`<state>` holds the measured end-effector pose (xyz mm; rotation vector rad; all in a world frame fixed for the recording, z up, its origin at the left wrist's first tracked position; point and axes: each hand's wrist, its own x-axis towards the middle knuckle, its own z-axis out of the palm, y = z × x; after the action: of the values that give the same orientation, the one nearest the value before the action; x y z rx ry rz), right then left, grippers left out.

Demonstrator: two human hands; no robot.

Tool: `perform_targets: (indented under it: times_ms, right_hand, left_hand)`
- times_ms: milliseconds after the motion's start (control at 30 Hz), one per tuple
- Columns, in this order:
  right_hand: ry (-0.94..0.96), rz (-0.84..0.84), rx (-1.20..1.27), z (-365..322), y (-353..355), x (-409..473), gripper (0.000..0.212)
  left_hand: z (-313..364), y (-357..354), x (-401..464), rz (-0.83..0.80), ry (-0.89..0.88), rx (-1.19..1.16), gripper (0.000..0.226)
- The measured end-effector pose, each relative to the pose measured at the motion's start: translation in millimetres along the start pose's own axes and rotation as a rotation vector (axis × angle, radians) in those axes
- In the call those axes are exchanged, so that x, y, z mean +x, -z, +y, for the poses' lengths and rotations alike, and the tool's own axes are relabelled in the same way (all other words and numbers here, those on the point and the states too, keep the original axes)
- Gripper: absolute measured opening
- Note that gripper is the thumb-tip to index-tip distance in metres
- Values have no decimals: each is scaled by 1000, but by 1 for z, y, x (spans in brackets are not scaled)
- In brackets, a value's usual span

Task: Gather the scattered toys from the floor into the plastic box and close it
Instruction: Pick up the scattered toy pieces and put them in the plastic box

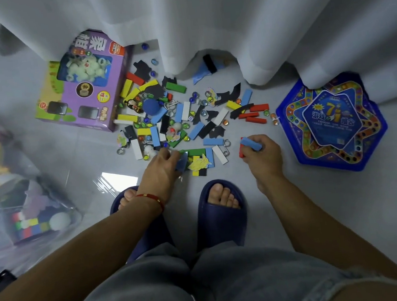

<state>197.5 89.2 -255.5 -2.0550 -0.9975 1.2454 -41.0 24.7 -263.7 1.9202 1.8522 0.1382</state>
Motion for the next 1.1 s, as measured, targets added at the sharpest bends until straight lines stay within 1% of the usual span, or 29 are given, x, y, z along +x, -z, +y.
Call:
perform_targets:
  times_ms: [67, 133, 200, 233, 333, 433, 500, 533, 567, 600, 700, 767, 800, 867, 933, 1000, 1100]
  right_hand:
    - [-187, -52, 306, -3, 1, -8, 19]
    - [-366, -128, 687, -8, 3, -18, 25]
    - [-468, -222, 965, -11, 5, -26, 22]
    - [-486, -269, 1032, -12, 6, -30, 20]
    - [-466, -384, 1099, -19, 10, -42, 23]
    - [-403, -445, 1152, -28, 15, -44, 26]
    - [-381, -381, 1036, -33, 15, -38, 21]
    - [-359, -335, 901, -35, 14, -34, 27]
    - [-326, -287, 723, -37, 12, -31, 31]
    - [-272, -240, 521, -38, 10, -27, 32]
    - [-44, -118, -67, -28, 3, -18, 22]
    - [127, -105, -384, -19, -1, -14, 21]
    - [186, -140, -486, -18, -3, -14, 27]
    - [218, -237, -613, -18, -7, -15, 52]
    - [213, -291, -692, -18, -12, -15, 71]
    - [230, -305, -740, -16, -17, -11, 73]
    - [279, -297, -759, -11, -20, -8, 57]
  left_hand:
    - [-1, 0, 1, -20, -23, 13, 47]
    - [-1, 1, -1, -34, -48, 36, 46]
    - [-3, 2, -2, -42, -77, 51, 45]
    - [-3, 3, -2, -44, -91, 65, 44]
    - [-5, 5, -2, -34, -143, 123, 45]
    - [-6, 5, -3, -8, -168, 147, 48]
    - [-5, 7, -3, 7, -116, 123, 40]
    - [-4, 9, -3, 17, -69, 96, 32]
    - [-4, 11, -2, 47, -12, 55, 25]
    - [-5, 11, 0, 74, 57, 1, 21]
    - [-2, 19, 1, 120, 271, -194, 16]
    - [5, 29, -3, 156, 453, -397, 19]
    - [7, 31, -5, 148, 553, -523, 20]
    - [12, 33, -13, 93, 716, -784, 18]
    - [10, 31, -21, 71, 774, -969, 18]
    - [9, 32, -29, 59, 797, -1039, 19]
    - [14, 35, -34, 83, 848, -1120, 21]
